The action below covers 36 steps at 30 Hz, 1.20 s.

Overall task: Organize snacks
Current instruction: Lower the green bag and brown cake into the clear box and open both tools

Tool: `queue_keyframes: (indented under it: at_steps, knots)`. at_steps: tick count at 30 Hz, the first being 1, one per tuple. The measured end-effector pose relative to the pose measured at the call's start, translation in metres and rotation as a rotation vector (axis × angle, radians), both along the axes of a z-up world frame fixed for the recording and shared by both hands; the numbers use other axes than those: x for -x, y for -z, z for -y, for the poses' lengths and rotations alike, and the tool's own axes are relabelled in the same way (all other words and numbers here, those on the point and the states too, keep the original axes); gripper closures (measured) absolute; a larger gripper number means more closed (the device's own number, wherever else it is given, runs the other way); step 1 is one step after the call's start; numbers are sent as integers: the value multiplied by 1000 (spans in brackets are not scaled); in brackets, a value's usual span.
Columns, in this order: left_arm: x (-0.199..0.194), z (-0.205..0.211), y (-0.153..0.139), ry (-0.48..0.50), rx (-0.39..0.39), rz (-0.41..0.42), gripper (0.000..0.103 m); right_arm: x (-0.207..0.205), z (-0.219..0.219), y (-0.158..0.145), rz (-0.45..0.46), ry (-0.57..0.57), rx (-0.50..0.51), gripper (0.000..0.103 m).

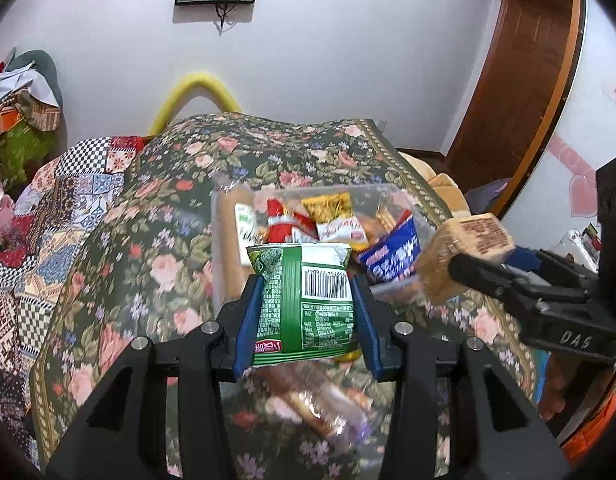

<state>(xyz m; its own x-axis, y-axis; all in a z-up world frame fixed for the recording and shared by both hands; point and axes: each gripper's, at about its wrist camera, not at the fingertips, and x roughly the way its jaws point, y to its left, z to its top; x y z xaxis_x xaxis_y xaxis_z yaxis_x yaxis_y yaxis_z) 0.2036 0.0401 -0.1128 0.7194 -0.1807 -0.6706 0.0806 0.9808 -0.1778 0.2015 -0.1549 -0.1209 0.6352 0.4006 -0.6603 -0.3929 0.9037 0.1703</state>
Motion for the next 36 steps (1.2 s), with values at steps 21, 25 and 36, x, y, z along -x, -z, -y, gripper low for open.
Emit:
queue_keyframes:
  at_steps: [21,25,36]
  knots:
    - [-79,-13,24,-8,35,-56,59,-60,-42,38,-131,-68,-2,24]
    - [-79,-10,26,5,30,-52,58,-61,-44,38,-133,-73,11,23]
    - [-50,-17,4,-8,15,-30,57,-45,-35,17,-73,-76,20,23]
